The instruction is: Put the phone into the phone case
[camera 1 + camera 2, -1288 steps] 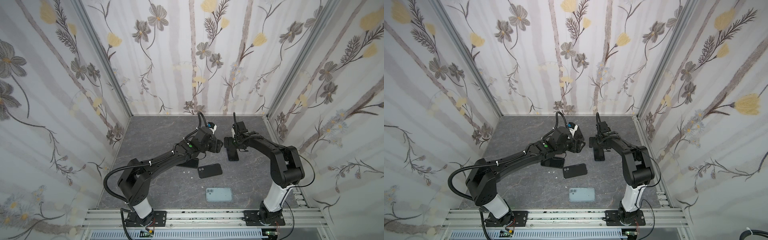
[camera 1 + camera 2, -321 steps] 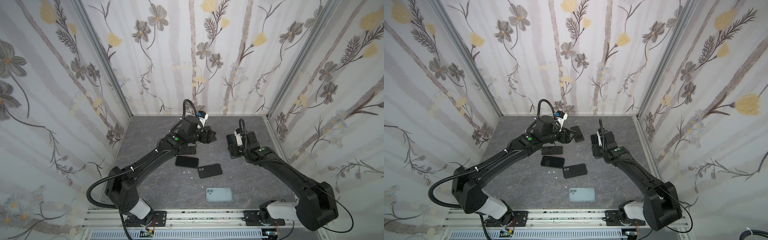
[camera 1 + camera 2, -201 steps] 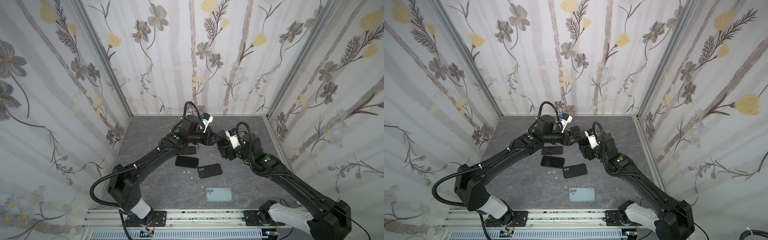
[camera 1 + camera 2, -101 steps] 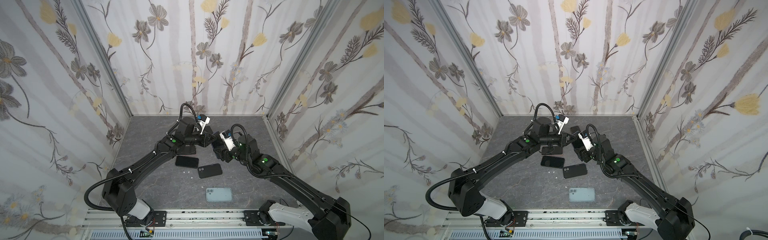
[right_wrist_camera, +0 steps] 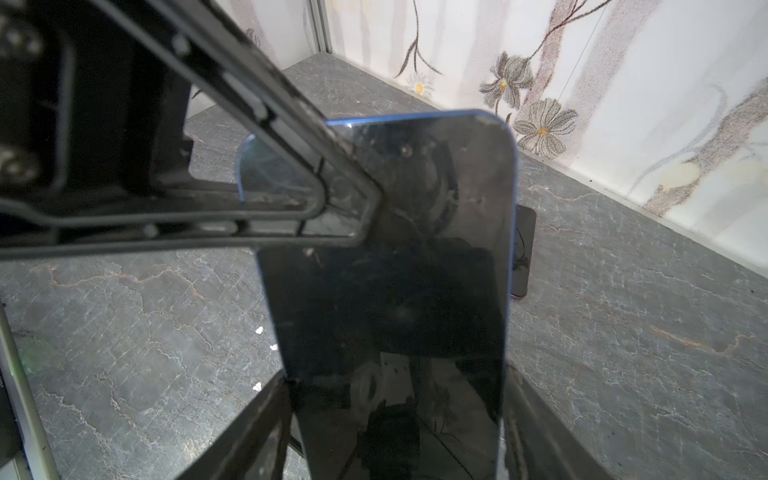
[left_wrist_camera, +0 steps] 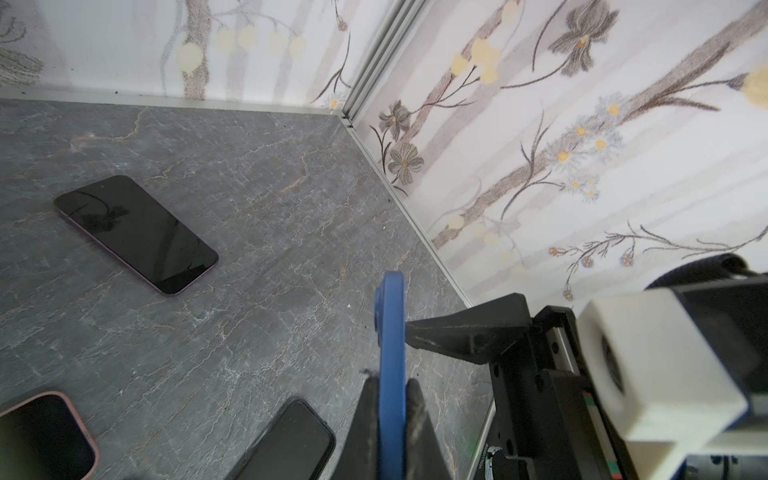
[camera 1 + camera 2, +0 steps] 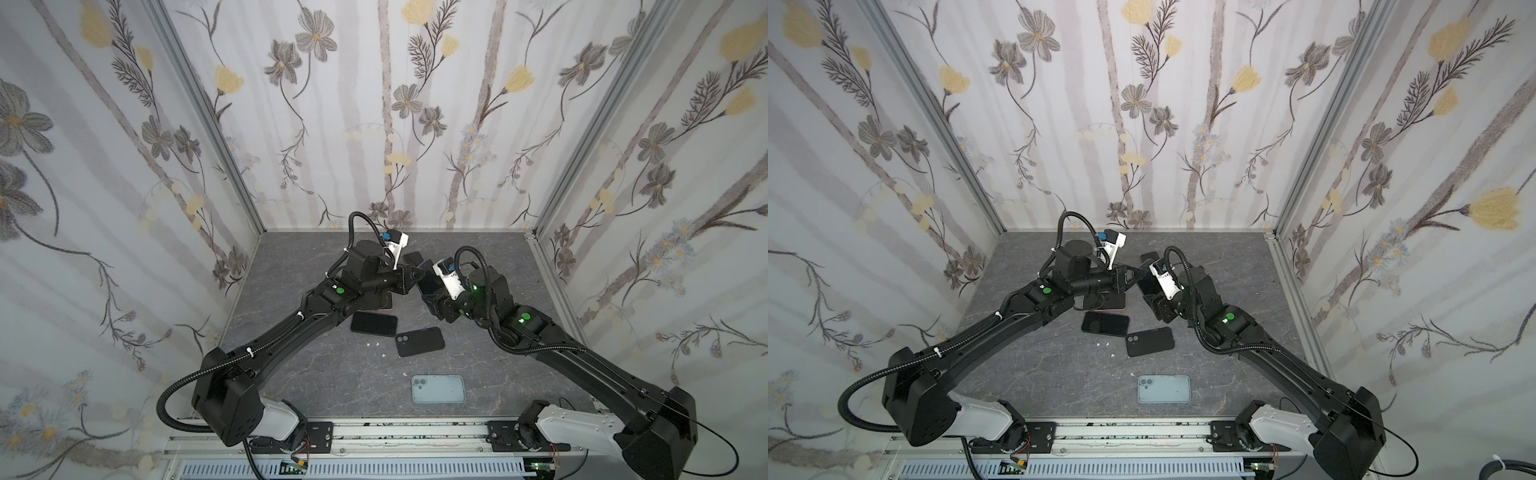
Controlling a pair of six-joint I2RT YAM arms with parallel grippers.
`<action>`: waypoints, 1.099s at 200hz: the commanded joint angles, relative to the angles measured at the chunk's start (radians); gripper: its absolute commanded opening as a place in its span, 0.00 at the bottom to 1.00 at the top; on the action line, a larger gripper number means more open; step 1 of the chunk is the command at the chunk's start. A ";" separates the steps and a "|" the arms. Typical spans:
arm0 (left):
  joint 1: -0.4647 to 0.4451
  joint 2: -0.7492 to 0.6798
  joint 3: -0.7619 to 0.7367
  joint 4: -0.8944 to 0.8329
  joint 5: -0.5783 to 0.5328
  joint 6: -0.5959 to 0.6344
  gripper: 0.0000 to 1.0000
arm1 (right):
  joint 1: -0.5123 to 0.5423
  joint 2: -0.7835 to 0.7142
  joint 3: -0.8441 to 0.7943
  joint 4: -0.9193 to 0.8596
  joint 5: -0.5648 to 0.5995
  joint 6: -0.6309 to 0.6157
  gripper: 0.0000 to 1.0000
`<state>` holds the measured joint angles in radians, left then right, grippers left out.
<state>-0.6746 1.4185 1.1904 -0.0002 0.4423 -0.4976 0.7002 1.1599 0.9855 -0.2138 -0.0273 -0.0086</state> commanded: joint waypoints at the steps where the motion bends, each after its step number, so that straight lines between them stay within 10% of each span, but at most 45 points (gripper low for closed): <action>1: 0.002 -0.016 -0.008 0.115 -0.049 -0.096 0.00 | 0.002 0.014 0.066 0.058 0.038 0.051 0.78; 96: 0.018 -0.112 -0.057 0.234 -0.210 -0.209 0.00 | 0.002 -0.109 0.144 0.116 -0.055 0.346 0.94; 153: 0.033 -0.233 -0.147 0.334 -0.299 -0.287 0.00 | 0.001 -0.164 0.110 0.122 0.024 0.523 0.91; 220: 0.041 -0.307 -0.214 0.485 -0.307 -0.383 0.00 | 0.000 -0.124 0.100 0.160 -0.138 0.626 0.82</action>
<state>-0.6376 1.1294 0.9890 0.3218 0.1421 -0.8173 0.6998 1.0267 1.0874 -0.1207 -0.0860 0.5583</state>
